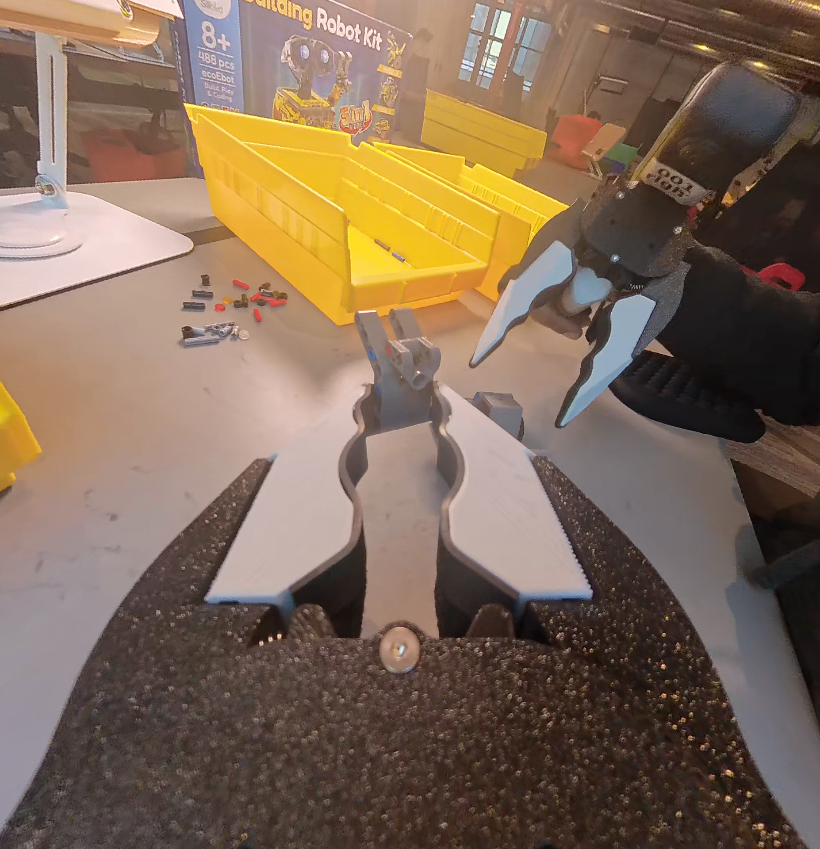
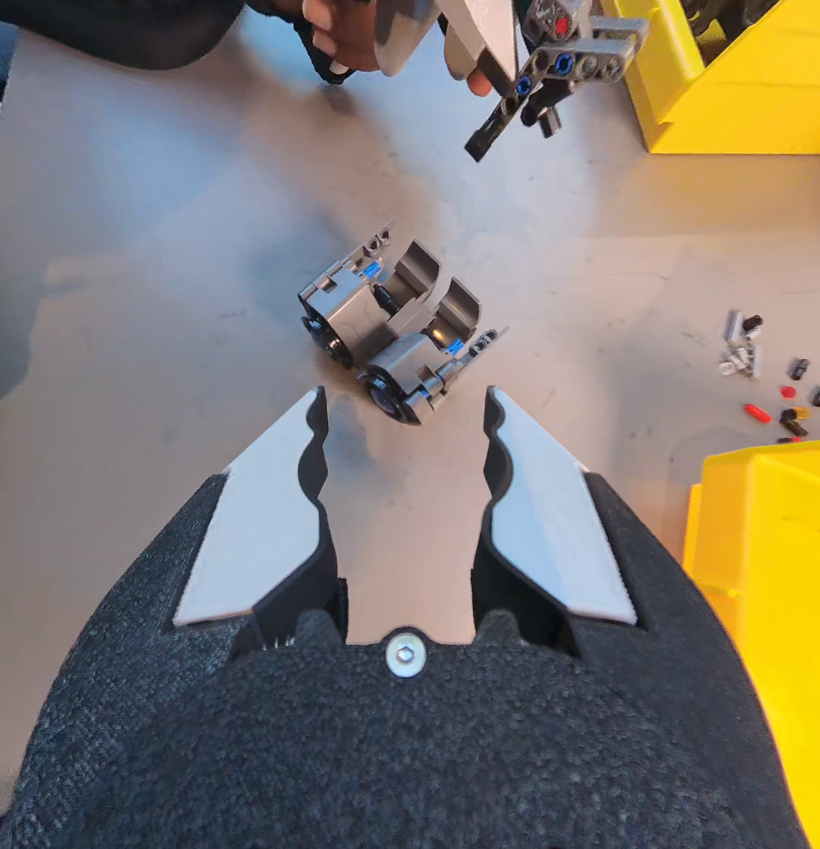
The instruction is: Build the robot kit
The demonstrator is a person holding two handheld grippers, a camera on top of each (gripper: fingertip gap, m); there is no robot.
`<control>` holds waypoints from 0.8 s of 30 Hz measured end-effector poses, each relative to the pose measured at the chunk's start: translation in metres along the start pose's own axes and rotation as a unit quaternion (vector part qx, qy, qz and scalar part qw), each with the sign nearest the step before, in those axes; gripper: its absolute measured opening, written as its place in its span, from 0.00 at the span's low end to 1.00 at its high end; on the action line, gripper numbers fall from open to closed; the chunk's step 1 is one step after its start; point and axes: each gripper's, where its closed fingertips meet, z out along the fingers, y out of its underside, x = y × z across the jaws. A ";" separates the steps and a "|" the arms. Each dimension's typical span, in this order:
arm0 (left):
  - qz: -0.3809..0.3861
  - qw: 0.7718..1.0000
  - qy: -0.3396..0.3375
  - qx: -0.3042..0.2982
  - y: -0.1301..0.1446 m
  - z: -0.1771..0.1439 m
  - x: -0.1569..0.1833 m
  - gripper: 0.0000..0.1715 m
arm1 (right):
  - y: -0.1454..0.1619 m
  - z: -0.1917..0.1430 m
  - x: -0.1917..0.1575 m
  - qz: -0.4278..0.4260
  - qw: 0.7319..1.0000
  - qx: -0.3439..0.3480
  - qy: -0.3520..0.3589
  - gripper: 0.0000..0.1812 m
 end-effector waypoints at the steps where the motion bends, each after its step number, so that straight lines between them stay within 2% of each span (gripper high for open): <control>1: 0.000 1.000 -0.001 0.001 0.000 0.000 -0.001 0.14 | 0.000 0.006 -0.003 0.005 1.000 0.002 -0.009 0.38; 6: 0.001 1.000 -0.007 0.001 -0.001 -0.002 -0.003 0.14 | 0.004 0.013 -0.016 -0.013 1.000 -0.013 -0.016 0.35; 9: 0.001 1.000 -0.007 0.000 -0.001 -0.002 -0.003 0.14 | 0.008 0.004 -0.026 -0.006 0.999 -0.025 -0.028 0.26; 13: 0.003 1.000 -0.004 -0.004 0.001 0.000 -0.001 0.14 | 0.010 -0.008 -0.063 -0.015 0.995 -0.027 -0.098 0.21; 15: 0.003 1.000 -0.002 -0.006 0.001 0.000 0.000 0.14 | 0.006 -0.012 -0.061 -0.015 0.996 -0.014 -0.088 0.21; 18: 0.004 1.000 0.000 -0.008 0.002 0.001 0.001 0.14 | 0.000 -0.015 -0.034 -0.011 1.000 0.007 -0.029 0.22; 21: 0.007 1.000 -0.002 -0.010 0.003 0.001 0.001 0.14 | 0.000 -0.005 -0.025 -0.013 1.000 0.003 -0.010 0.25; 24: 0.006 1.000 -0.005 -0.008 0.002 0.000 -0.001 0.14 | -0.002 0.006 -0.034 -0.042 0.999 -0.008 -0.018 0.18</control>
